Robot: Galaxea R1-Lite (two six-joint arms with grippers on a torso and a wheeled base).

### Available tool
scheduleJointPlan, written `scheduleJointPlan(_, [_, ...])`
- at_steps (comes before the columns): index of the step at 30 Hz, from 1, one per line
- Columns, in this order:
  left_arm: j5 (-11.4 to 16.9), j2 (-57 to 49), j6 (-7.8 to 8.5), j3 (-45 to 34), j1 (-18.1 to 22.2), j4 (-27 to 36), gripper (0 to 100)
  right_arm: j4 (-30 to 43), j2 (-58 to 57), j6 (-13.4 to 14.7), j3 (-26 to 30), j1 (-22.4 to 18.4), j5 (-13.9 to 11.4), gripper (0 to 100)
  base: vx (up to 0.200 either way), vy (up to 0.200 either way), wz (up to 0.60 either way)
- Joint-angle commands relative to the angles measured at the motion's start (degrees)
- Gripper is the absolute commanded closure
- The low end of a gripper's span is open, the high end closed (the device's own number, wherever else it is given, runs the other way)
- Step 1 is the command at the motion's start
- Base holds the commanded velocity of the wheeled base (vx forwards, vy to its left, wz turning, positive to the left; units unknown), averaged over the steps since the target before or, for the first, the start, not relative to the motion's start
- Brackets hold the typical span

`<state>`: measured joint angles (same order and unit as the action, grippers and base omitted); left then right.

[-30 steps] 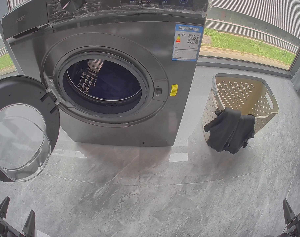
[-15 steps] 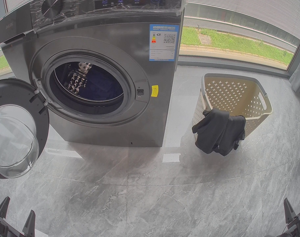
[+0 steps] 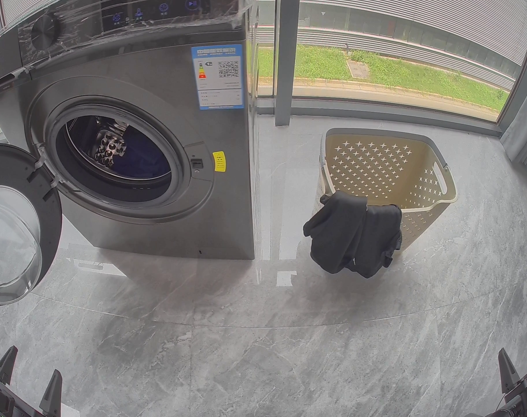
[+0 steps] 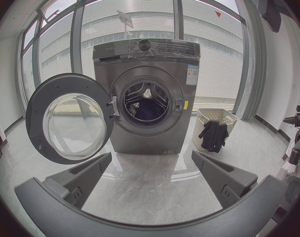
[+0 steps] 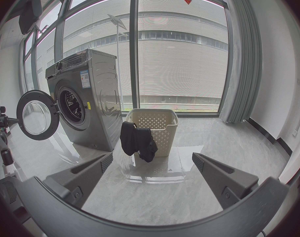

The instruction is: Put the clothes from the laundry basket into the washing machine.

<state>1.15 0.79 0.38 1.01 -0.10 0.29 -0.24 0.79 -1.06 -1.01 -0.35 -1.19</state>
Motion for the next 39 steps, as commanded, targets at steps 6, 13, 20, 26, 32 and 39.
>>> scheduleJointPlan(6, [0.0, -0.8, -0.11, -0.8, 0.0, 0.1, 0, 0.0, -0.8, -0.1, 0.9, 0.0, 0.0, 0, 0.000, -0.067, 0.00])
scheduleJointPlan(13, [0.0, -0.8, 0.06, -0.8, 0.0, 0.0, 0, 0.0, -0.8, -0.3, 0.9, 0.0, -0.2, 0, 0.000, 0.000, 0.00])
scheduleJointPlan(20, [0.0, -0.8, -0.03, -0.8, 0.0, 0.0, 0, 0.1, -0.8, -0.3, 0.9, 0.0, -0.1, 0, 0.000, -0.086, 0.00])
scheduleJointPlan(26, [0.0, -0.8, 0.06, -0.8, 0.0, 0.0, 0, 0.1, -0.8, -0.2, 0.9, 0.0, -0.1, 0, 0.000, -0.167, 0.00])
scheduleJointPlan(32, [0.0, -0.8, 0.06, -0.8, 0.0, 0.0, 0, 0.1, -0.8, -0.2, 0.9, -0.1, -0.1, 0, 0.000, 0.000, 0.00])
scheduleJointPlan(39, [0.0, -0.8, 0.15, -0.8, 0.0, 0.0, 0, 0.1, -0.8, -0.2, 0.9, 0.0, -0.1, 0, 0.143, 0.000, 0.00])
